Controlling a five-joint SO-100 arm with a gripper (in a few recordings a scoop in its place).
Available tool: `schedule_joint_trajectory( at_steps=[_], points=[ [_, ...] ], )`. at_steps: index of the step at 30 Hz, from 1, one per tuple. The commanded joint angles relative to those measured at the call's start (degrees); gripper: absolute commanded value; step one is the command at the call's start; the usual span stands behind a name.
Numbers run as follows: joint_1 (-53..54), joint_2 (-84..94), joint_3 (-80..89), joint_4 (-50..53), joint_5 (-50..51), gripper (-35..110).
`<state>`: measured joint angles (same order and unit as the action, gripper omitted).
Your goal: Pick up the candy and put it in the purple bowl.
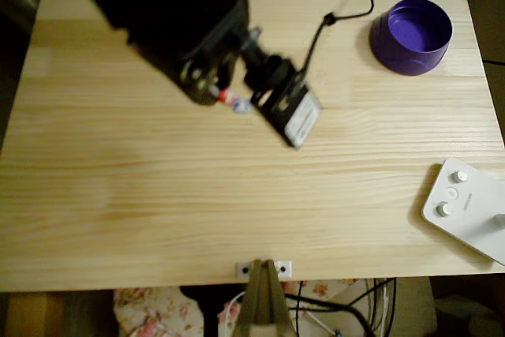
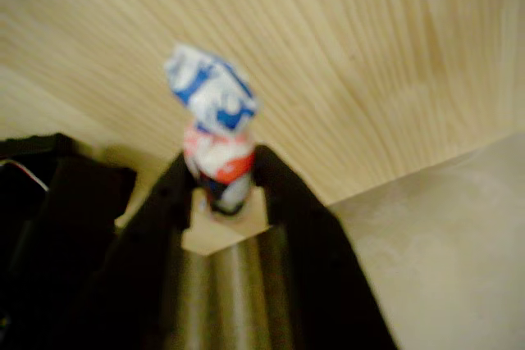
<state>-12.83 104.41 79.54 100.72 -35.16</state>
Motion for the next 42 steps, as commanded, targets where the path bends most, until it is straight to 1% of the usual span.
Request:
schedule_joint_trajectory(
  at_steps=[1,10,22,42],
  points=[
    [-4.92,9.49,0.88,1.76,1.32,8],
    [-16.79,14.94,3.08,1.58,5.71,8],
    [-32.78,16.52,3.16,0.88,11.6,8],
    [-52.03,11.87,5.1,-8.88,17.4,8]
  ],
)
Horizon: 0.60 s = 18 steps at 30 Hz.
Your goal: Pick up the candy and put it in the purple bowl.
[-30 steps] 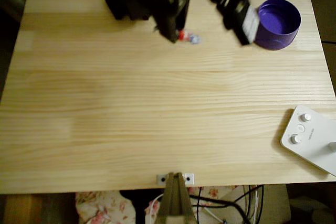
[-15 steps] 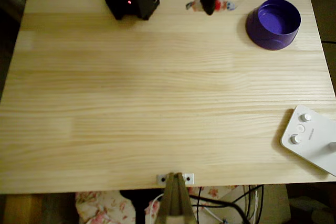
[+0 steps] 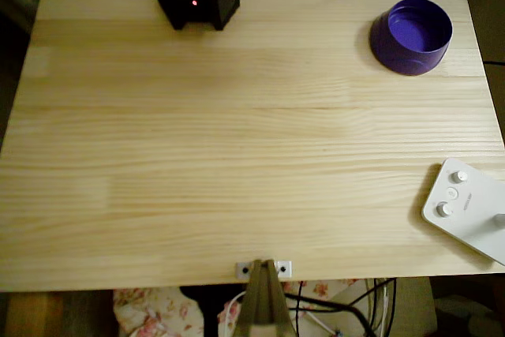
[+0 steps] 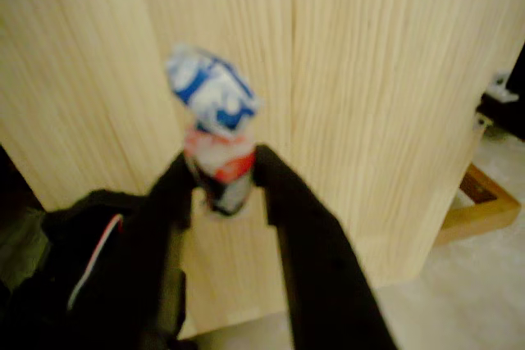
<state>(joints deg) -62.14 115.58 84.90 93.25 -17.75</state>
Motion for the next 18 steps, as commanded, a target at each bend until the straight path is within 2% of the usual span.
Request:
schedule_joint_trajectory(
  at_steps=[1,18],
  points=[
    [-3.43,0.0,-0.53,-2.02,0.18,8],
    [-10.81,-18.72,-13.97,-10.99,3.69,8]
  ],
)
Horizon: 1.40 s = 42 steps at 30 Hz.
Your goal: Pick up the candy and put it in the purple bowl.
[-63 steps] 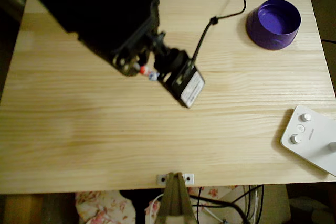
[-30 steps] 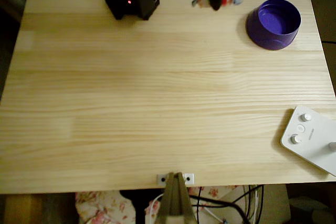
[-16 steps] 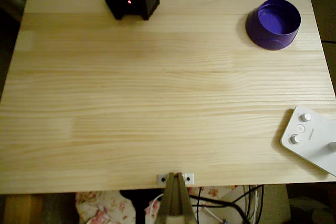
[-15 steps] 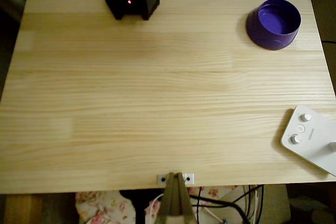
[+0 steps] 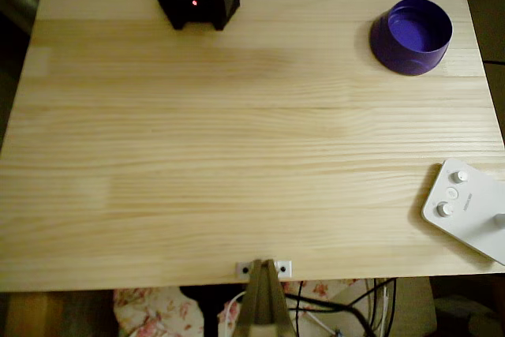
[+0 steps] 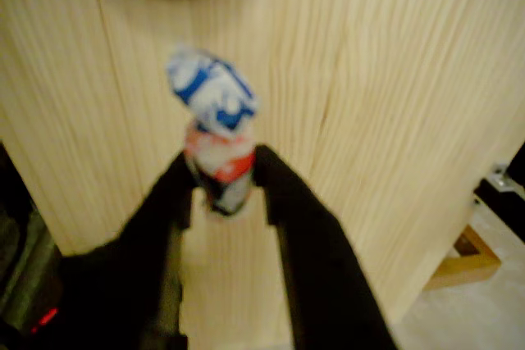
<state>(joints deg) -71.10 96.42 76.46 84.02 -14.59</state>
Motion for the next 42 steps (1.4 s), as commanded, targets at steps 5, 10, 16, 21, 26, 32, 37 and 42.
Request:
schedule_joint_trajectory(
  at_steps=[5,10,16,21,26,32,37,42],
  points=[
    [-4.31,-5.54,-11.25,-3.34,2.55,8],
    [-6.42,-11.6,-16.17,-5.01,2.46,8],
    [-7.91,-17.75,-19.51,-8.0,2.02,8],
    [-7.47,-22.68,-23.99,-9.49,2.2,8],
    [-6.33,-26.46,-27.69,-9.58,2.02,8],
    [-5.98,-27.16,-27.69,-9.67,2.37,8],
    [-6.15,-27.42,-27.77,-9.84,2.64,9],
    [-6.42,-27.6,-27.42,-9.05,2.99,11]
  ],
)
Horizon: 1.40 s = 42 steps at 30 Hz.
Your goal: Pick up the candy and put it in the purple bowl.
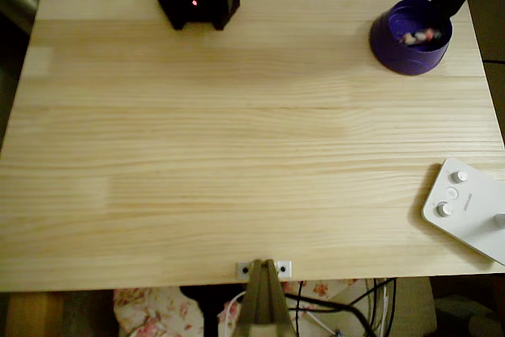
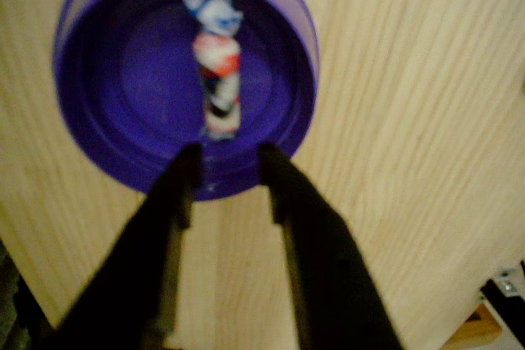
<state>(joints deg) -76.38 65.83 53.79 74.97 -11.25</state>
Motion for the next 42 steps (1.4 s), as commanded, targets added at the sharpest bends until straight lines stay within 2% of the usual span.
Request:
schedule_joint_trajectory(
  at_steps=[1,7,16,23,32,42],
  points=[
    [-1.14,2.99,-4.75,0.09,-0.35,11],
    [-1.32,3.69,-4.66,1.49,0.35,17],
    [0.88,12.04,-4.66,8.96,-2.11,17],
    [5.27,21.88,4.83,11.25,-5.27,8],
    [14.59,37.62,22.59,12.3,-10.28,2],
    [33.05,54.05,39.2,11.51,-15.82,1]
  ],
)
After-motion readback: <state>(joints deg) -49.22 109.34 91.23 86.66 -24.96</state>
